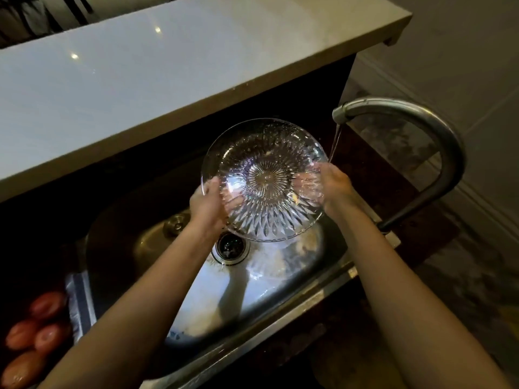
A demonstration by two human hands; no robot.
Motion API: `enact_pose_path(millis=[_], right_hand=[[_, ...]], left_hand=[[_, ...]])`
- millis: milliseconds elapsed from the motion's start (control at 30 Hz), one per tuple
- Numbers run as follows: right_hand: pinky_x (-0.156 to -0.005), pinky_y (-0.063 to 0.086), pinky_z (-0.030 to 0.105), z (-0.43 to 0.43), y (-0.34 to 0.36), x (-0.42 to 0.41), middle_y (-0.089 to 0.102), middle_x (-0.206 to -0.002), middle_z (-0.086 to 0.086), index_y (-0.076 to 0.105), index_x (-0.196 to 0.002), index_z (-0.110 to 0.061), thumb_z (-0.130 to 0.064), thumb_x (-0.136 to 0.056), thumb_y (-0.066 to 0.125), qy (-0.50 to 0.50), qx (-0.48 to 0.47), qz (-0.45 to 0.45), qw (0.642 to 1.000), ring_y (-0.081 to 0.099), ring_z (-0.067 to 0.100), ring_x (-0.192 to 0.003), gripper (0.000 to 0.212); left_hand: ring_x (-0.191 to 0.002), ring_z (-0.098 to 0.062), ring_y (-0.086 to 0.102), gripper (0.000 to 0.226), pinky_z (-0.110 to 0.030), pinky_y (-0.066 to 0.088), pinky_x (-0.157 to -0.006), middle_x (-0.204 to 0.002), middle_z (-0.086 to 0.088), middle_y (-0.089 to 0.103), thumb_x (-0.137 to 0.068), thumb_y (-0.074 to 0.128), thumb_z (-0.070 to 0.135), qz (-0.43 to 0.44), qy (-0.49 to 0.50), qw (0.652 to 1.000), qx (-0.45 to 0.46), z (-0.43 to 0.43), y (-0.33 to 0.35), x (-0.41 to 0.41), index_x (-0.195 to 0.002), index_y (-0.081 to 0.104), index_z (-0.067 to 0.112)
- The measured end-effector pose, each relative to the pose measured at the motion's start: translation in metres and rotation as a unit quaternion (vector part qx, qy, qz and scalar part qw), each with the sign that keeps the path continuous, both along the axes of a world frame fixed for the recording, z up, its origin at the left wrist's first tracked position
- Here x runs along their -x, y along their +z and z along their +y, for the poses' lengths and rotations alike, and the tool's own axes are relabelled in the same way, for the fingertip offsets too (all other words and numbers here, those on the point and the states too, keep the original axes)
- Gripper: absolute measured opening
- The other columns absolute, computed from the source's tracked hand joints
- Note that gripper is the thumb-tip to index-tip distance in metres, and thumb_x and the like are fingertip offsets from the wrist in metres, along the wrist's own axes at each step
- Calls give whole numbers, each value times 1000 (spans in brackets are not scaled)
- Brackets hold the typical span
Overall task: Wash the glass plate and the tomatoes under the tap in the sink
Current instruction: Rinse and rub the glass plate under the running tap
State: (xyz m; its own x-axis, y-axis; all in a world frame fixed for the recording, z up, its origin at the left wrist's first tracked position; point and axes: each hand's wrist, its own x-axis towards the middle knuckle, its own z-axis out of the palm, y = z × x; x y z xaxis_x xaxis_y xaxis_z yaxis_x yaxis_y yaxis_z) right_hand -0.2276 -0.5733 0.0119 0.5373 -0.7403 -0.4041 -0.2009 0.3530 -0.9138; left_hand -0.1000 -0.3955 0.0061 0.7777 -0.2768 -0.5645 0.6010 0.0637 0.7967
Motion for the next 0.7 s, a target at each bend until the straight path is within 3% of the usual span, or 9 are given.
enact_pose_path(millis=[67,100,167,233,333,467,533,633,700], right_hand=[[-71,60,41,5,2,1,68,-100,19,59,-98,-15,-26,-99,39,-29,-8,-6,1000,70,32,-86,23],[-64,60,35,6,4,1,69,-97,17,62,-99,-15,-25,-98,42,-53,-10,-1,999,71,28,-81,22],[-49,54,25,7,13,-1,70,-86,12,64,-95,-13,-23,-95,47,-113,-37,-8,993,71,21,-66,20],[-50,56,26,9,22,-2,68,-82,12,60,-99,-8,-23,-97,44,-133,-78,-60,986,70,21,-62,23],[-67,58,31,21,28,3,70,-85,7,58,-108,-6,-27,-100,37,-117,-88,-97,984,69,20,-75,31],[-91,51,41,31,37,15,66,-109,18,58,-115,-1,-27,-99,40,-135,-94,-72,984,65,30,-100,35],[-90,49,45,29,43,22,62,-112,22,51,-125,2,-25,-101,34,-144,-95,-82,982,62,35,-102,40],[-86,51,48,23,51,35,63,-98,24,46,-126,5,-24,-102,29,-166,-97,-101,976,63,40,-90,42],[-69,57,38,20,55,41,63,-86,18,48,-124,4,-25,-102,30,-170,-83,-103,977,67,30,-72,40]], left_hand=[[-97,-36,65,31,-41,56,-75,-111,-10,57,-93,51,24,-158,-22,976,-148,-11,-3,0,-121,43,16],[-108,-37,58,43,-46,52,-86,-120,-10,51,-92,51,27,-280,-67,918,-272,-15,-5,0,-131,36,19],[-133,-39,33,58,-54,30,-109,-146,-15,33,-93,45,41,-477,-179,726,-463,-24,-12,7,-144,25,21],[-145,-33,6,63,-53,2,-115,-157,-9,9,-94,30,52,-556,-296,625,-461,-38,-14,29,-148,12,24],[-143,-18,-13,59,-48,-11,-116,-158,0,-6,-95,17,49,-610,-399,607,-316,-68,-13,73,-147,0,28],[-146,-16,1,55,-42,-7,-117,-158,0,9,-97,20,41,-679,-405,524,-316,-105,9,68,-148,11,21],[-146,-15,3,55,-39,-8,-116,-158,1,10,-97,18,44,-699,-430,475,-318,-114,14,53,-148,12,23],[-146,-16,0,60,-38,-5,-116,-158,1,4,-96,11,50,-657,-411,528,-347,-119,19,12,-148,9,22],[-146,-16,-2,58,-38,-4,-118,-159,-1,4,-97,14,48,-630,-406,547,-373,-107,16,-11,-148,8,21]])
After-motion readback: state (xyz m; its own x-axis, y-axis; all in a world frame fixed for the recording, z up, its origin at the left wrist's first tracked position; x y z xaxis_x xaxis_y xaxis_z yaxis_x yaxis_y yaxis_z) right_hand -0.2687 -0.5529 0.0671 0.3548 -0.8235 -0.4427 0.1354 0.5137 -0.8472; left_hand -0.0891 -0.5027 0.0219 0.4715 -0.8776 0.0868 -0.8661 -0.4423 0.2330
